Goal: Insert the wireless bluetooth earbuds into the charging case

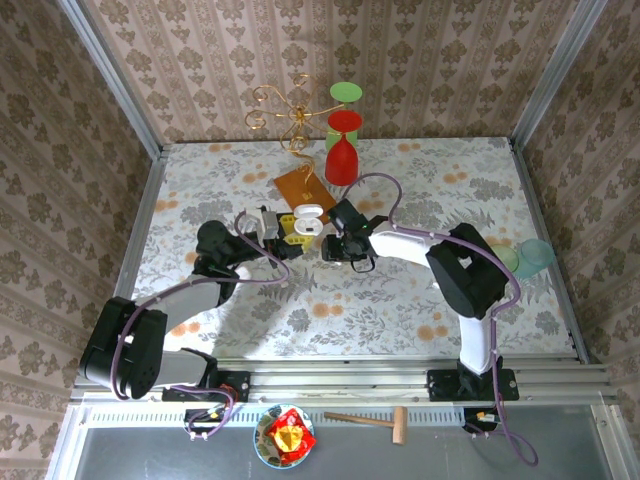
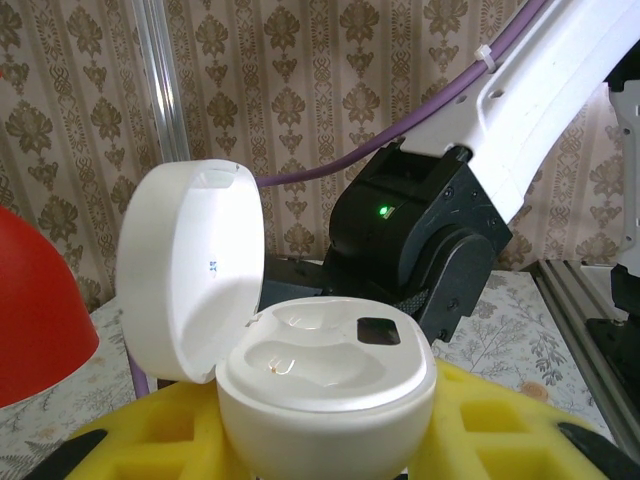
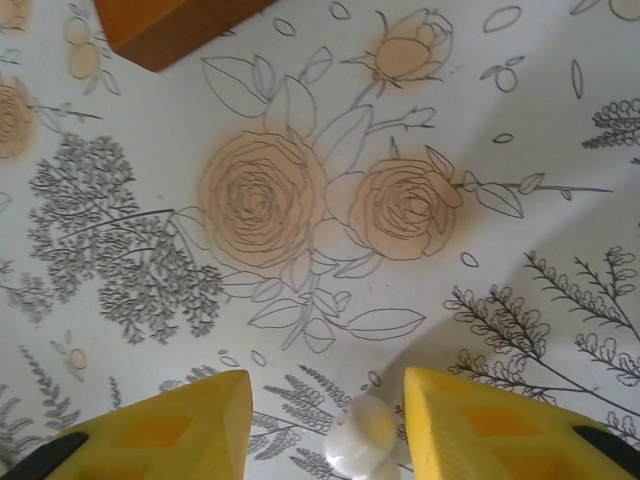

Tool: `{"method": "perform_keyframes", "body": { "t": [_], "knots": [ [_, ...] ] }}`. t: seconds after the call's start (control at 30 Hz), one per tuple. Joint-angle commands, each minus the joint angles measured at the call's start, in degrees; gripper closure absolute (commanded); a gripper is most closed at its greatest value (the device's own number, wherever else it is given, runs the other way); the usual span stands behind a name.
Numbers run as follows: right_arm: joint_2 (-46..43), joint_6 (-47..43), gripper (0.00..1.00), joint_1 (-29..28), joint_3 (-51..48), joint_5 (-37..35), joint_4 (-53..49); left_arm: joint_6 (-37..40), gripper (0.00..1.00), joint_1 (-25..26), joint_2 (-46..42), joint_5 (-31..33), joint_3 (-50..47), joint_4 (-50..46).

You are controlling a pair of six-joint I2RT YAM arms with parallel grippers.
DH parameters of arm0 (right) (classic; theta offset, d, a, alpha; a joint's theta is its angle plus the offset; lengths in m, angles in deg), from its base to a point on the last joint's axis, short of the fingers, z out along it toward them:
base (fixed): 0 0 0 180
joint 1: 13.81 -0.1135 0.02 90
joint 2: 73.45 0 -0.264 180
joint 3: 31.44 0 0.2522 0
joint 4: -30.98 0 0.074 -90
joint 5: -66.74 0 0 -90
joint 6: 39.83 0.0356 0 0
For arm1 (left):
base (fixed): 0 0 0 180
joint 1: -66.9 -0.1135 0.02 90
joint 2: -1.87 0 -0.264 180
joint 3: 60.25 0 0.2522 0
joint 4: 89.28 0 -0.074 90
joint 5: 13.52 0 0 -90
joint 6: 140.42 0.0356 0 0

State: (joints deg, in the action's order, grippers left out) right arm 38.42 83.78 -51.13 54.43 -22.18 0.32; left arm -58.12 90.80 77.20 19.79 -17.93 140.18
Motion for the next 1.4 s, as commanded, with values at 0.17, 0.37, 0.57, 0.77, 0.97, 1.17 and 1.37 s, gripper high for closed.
{"method": "perform_keyframes", "body": {
  "t": [0.17, 0.37, 0.57, 0.77, 0.97, 1.17, 1.37],
  "knots": [
    [2.9, -2.5, 0.58, -1.0, 4.0, -6.3, -6.7, 0.9, 0.72, -0.3, -1.2, 0.0, -0.2, 1.1],
    [4.1, -4.9, 0.72, -2.1, 6.0, -7.9, -9.8, 1.0, 0.72, -0.3, -1.2, 0.0, -0.1, 1.1],
    [4.4, -5.2, 0.79, -2.1, 6.6, -6.2, -10.4, 1.0, 0.72, -0.3, -1.4, -0.1, 0.1, 1.1],
    [0.5, -7.4, 0.81, -1.6, 4.0, -5.7, -11.3, 0.8, 0.72, -0.3, -1.6, -0.4, 0.5, 0.6],
    [-6.3, -8.7, 0.81, 1.1, -3.7, -5.0, -11.3, 1.1, 0.72, -0.3, -1.8, -0.4, 0.7, -0.2],
    [-9.5, -13.3, 0.81, 2.6, -9.3, -3.8, -13.3, 1.1, 0.72, -0.3, -1.2, -0.4, 0.8, 0.1],
    [-8.9, -14.3, 0.78, 2.6, -10.7, -5.1, -13.6, 0.9, 0.72, -0.3, -0.9, -0.6, 0.8, 0.5]
  ]
}}
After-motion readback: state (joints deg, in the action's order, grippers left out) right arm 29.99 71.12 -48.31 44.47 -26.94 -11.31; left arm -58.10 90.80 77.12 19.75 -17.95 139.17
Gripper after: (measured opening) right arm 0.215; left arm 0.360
